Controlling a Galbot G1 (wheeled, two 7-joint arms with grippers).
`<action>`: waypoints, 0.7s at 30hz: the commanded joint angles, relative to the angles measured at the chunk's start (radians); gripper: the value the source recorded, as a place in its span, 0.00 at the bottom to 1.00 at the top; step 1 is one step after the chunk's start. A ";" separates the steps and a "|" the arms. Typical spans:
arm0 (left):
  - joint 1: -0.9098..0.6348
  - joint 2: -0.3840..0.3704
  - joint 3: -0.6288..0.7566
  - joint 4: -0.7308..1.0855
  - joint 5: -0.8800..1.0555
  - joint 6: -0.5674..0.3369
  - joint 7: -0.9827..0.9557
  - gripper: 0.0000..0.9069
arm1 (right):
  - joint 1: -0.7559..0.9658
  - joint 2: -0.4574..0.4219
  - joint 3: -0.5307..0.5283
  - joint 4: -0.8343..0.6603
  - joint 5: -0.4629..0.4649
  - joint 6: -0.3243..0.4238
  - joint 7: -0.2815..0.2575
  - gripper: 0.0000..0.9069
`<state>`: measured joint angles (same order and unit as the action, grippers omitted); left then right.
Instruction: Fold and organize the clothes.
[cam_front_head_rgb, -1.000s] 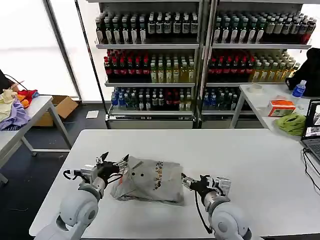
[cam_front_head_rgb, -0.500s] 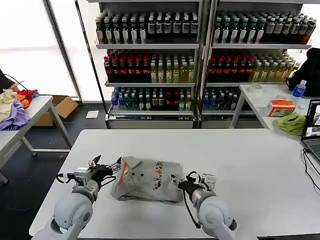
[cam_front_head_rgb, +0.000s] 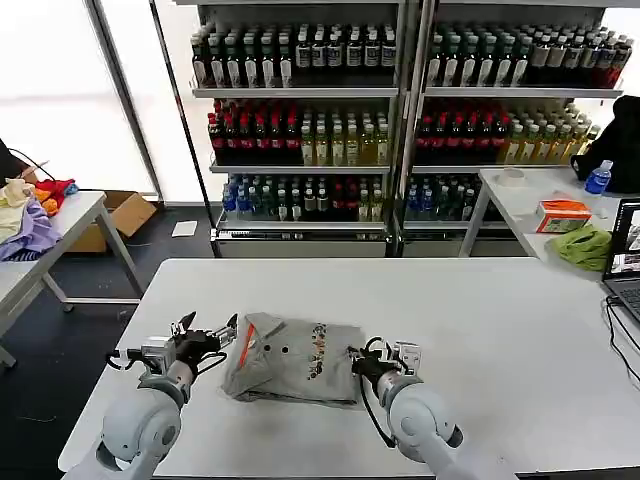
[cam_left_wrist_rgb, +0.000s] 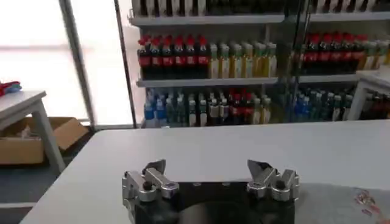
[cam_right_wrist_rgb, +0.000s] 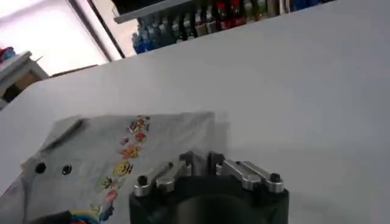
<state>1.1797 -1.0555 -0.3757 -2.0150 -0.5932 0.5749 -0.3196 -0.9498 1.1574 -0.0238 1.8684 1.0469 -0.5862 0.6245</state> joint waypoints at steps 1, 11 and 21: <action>0.010 0.000 -0.006 -0.006 0.002 0.001 -0.001 1.00 | 0.019 -0.007 -0.006 -0.023 -0.006 0.001 -0.001 0.00; 0.017 0.005 -0.017 -0.016 -0.001 0.001 -0.001 1.00 | 0.061 -0.107 0.040 -0.044 -0.027 0.001 -0.059 0.00; 0.014 -0.006 -0.008 -0.014 0.001 0.001 -0.001 1.00 | 0.083 -0.199 0.122 -0.104 -0.015 0.001 -0.102 0.00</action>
<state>1.1939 -1.0608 -0.3857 -2.0306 -0.5931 0.5759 -0.3214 -0.8861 1.0359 0.0447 1.7995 1.0307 -0.5856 0.5544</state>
